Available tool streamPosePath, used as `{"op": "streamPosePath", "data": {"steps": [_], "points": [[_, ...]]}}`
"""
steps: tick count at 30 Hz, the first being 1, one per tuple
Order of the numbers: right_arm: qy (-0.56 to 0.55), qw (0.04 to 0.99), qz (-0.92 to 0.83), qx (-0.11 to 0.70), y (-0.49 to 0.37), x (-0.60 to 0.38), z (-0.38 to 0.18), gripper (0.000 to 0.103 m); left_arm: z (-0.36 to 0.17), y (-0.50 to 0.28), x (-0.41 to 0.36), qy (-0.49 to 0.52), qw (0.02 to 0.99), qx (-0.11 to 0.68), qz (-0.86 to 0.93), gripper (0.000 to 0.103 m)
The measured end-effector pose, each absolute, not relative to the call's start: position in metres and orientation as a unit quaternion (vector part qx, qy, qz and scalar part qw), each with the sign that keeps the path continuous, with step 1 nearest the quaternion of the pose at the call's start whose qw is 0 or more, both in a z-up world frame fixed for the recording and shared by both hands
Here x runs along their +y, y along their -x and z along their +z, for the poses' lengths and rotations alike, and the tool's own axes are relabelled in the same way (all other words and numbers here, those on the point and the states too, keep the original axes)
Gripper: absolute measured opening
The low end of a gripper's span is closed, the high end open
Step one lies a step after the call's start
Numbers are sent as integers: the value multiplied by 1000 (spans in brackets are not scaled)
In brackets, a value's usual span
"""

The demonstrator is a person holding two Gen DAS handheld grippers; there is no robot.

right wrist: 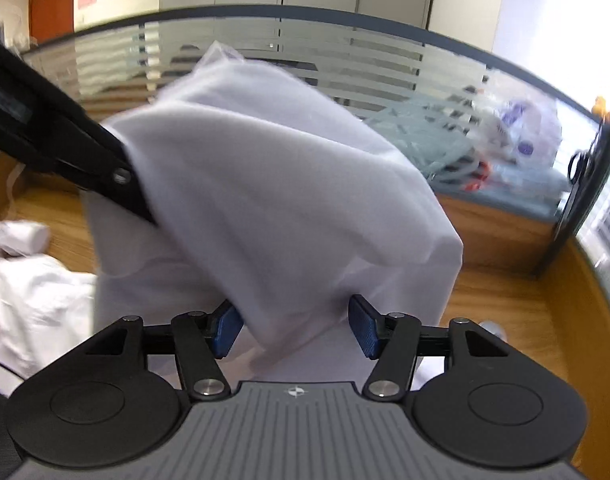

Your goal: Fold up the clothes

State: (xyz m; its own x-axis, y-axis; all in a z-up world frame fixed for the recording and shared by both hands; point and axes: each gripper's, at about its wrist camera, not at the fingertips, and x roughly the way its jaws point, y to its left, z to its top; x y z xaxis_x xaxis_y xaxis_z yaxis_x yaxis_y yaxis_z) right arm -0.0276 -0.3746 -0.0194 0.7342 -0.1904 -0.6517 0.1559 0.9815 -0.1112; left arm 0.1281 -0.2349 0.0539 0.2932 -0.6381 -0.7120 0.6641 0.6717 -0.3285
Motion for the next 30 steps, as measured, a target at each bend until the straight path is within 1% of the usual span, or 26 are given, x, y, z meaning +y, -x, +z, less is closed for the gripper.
{"op": "streamPosePath", "data": {"steps": [1, 3, 4, 5, 10, 17, 23, 27, 28, 30], "points": [[43, 931, -99, 349, 24, -372, -23, 63, 54, -128, -235, -15, 805, 434, -404, 6], [76, 931, -101, 342, 19, -368, -30, 51, 54, -128, -235, -16, 807, 432, -402, 6], [86, 930, -101, 343, 18, -368, -32, 24, 55, -129, -234, -16, 809, 430, -401, 6], [93, 929, -101, 345, 16, -369, -33, 10, 56, -131, -232, -15, 811, 427, -400, 6], [-5, 931, -50, 363, 18, -399, -12, 7, 66, -139, -221, -21, 832, 403, -382, 6], [-171, 908, 91, 373, 27, -423, 28, 7, 65, -151, -212, -30, 850, 382, -361, 6], [-311, 862, 201, 347, 35, -436, 46, 7, 66, -155, -209, -22, 856, 364, -367, 6], [-398, 832, 222, 317, 41, -454, 43, 6, 67, -155, -207, -19, 858, 351, -375, 7], [-410, 829, 215, 314, 43, -459, 39, 5, 68, -153, -204, -19, 858, 346, -379, 8], [-434, 823, 197, 310, 53, -465, 32, 5, 68, -149, -198, -19, 858, 337, -388, 19]]}}
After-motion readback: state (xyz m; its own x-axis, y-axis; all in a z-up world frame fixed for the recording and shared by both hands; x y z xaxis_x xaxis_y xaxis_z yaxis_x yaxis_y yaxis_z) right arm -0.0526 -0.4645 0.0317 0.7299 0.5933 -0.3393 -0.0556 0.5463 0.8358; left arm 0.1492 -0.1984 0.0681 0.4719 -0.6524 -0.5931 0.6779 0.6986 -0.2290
